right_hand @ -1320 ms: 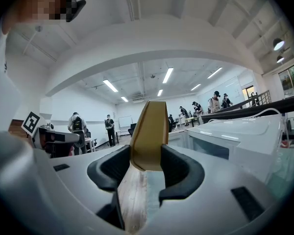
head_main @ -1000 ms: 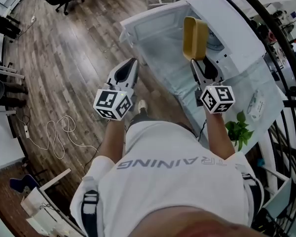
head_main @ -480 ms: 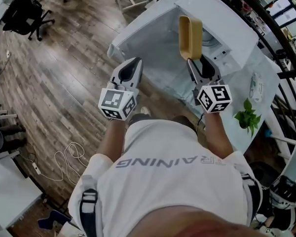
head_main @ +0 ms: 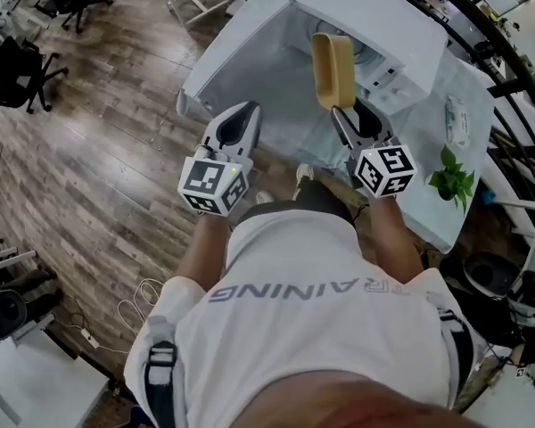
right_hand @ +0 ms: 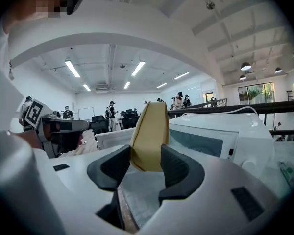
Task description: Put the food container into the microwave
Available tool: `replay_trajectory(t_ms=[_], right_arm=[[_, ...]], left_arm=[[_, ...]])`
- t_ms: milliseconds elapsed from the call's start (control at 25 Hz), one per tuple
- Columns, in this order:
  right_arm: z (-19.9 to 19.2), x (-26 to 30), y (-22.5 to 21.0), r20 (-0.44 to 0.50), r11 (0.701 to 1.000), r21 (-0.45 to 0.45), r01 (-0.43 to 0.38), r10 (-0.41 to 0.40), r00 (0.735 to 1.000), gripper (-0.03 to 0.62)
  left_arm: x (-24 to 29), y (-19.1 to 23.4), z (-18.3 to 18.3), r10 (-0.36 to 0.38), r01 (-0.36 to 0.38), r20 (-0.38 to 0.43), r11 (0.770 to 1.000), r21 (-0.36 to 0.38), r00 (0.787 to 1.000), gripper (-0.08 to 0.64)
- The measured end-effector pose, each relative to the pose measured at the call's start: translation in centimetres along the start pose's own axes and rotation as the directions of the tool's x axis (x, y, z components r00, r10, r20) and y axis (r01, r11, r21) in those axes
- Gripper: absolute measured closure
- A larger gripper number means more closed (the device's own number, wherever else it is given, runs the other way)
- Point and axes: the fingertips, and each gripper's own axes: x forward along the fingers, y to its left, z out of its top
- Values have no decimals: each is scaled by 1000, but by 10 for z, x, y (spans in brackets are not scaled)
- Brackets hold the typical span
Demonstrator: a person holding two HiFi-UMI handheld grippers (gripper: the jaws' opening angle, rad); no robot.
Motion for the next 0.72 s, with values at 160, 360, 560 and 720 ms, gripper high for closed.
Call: replay_trajectory(t_ms=[160, 360, 560, 720], right_arm=[[-16, 8, -5, -38, 999, 34, -8, 10, 999, 385], [-37, 27, -18, -77, 990, 139, -24, 35, 996, 385], [-61, 50, -32, -107, 981, 193, -28, 49, 993, 385], [-76, 71, -47, -120, 965, 260, -35, 69, 990, 385]], left_arm=[[7, 0, -4, -17, 17, -14, 1000, -5, 1000, 511], [19, 1, -2, -24, 24, -21, 1000, -1, 999, 511], [34, 3, -10, -15, 16, -47, 1000, 11, 999, 511], [49, 4, -9, -3, 4, -58, 1000, 25, 998, 511]])
